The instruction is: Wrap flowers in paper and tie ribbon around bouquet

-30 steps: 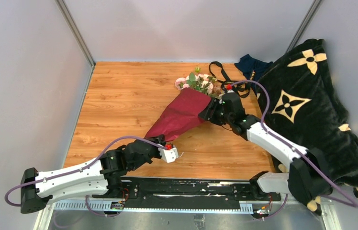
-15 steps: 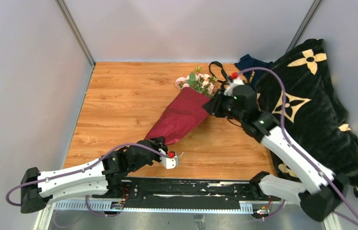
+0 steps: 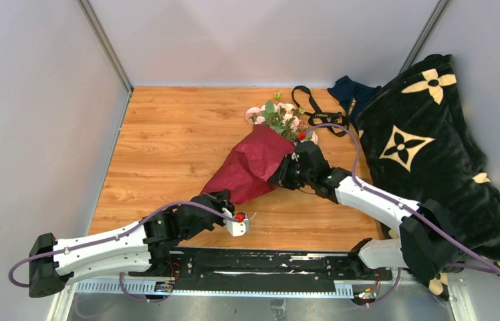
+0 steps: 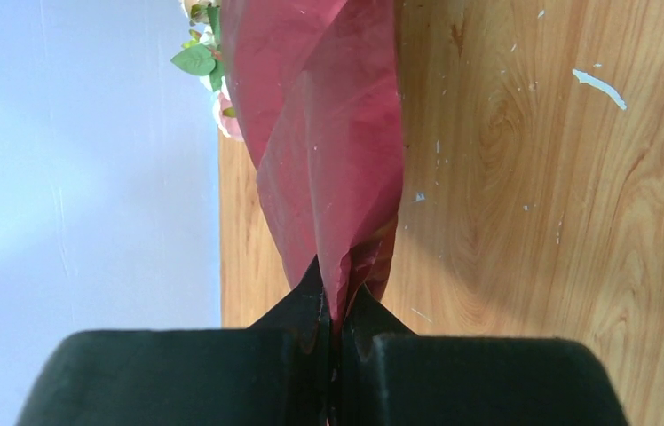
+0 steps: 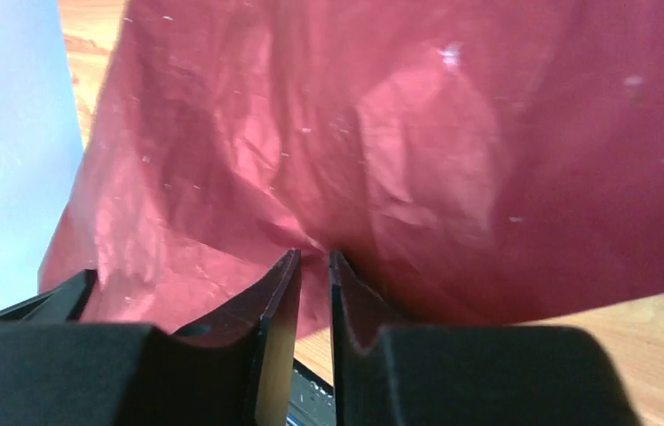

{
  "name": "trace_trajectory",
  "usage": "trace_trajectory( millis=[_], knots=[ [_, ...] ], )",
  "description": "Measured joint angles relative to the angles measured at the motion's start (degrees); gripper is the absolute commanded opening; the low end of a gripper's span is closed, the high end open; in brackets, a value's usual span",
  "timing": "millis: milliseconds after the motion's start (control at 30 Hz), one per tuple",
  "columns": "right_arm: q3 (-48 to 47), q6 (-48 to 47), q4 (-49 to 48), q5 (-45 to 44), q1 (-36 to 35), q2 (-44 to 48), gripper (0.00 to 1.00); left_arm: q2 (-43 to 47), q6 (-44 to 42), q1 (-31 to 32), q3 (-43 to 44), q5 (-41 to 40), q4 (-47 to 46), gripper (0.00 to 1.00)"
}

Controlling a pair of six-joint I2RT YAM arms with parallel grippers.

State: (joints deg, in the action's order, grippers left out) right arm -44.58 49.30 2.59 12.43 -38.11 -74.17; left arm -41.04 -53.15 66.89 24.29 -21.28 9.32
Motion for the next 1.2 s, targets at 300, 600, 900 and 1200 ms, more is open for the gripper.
trace_trajectory(
  millis=[300, 600, 900, 1200],
  knots=[
    [4.17, 6.23, -6.12, -1.53, -0.13, -0.66, 0.58, 0.0, 0.02, 0.0, -0.57, -0.15, -0.17, 0.0],
    [-0.48, 9.62, -9.16, 2.49, 1.79, -9.7, 0.78, 0.55, -0.2, 0.0, -0.63, -0.22, -0.2, 0.0],
    [-1.44, 13.57, -12.04, 3.89, 2.01, -15.26, 0.5, 2.93, -1.11, 0.0, -2.6, 0.42, -1.05, 0.0],
    [-4.35, 13.46, -15.85, 4.22, 4.0, -17.31, 0.06, 5.88, -2.21, -0.02, -3.52, 2.73, 2.32, 0.01]
  ],
)
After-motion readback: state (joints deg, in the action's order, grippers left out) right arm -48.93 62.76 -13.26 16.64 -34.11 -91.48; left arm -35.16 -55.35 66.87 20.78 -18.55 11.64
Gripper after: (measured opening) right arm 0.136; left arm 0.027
